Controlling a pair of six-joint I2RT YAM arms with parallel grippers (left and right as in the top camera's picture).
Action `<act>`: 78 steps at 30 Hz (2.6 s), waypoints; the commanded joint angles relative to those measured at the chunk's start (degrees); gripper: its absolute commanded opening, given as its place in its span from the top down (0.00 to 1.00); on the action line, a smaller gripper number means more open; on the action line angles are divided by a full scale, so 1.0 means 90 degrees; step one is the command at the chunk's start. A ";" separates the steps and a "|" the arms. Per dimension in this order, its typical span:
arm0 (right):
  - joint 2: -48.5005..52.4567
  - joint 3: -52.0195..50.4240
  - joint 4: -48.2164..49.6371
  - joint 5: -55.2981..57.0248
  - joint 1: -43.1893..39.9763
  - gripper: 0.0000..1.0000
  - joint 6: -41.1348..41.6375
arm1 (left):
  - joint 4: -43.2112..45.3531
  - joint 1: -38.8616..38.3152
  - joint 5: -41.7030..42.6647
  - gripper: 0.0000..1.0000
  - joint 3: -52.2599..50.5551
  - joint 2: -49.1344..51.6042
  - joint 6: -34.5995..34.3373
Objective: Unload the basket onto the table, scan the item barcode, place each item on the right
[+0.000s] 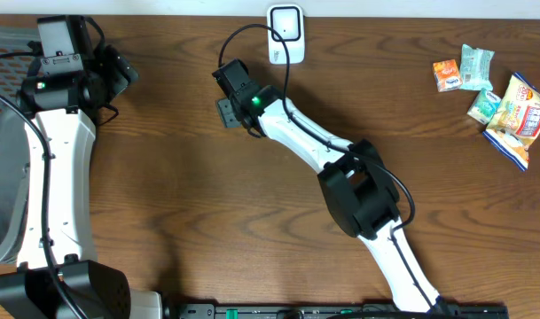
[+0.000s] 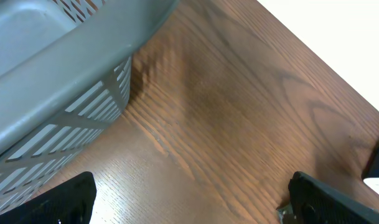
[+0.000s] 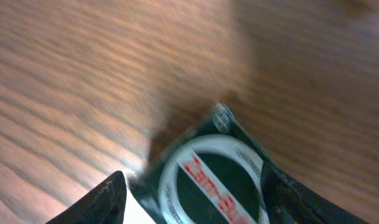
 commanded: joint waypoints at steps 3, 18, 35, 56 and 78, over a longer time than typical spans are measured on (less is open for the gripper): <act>-0.0284 -0.0129 -0.0930 0.0928 -0.0083 0.32 -0.0301 | -0.0007 0.0000 -0.0083 0.02 0.0100 0.0005 -0.0080; -0.1141 -0.0129 -0.0408 0.0602 -0.0352 0.64 -0.0299 | -0.0007 0.0000 -0.0083 0.02 0.0100 0.0005 -0.0080; 0.0024 -0.0131 0.1086 -0.0967 -0.0345 0.99 -0.0296 | -0.0007 0.0000 -0.0083 0.02 0.0100 0.0005 -0.0080; -0.0988 -0.0129 -0.1001 0.1501 -0.0410 0.99 -0.0304 | -0.0007 0.0000 -0.0085 0.02 0.0100 0.0005 -0.0080; -0.1022 -0.0131 0.0634 -0.1831 -0.1404 0.85 -0.0937 | -0.0007 0.0000 -0.0085 0.02 0.0100 0.0005 -0.0080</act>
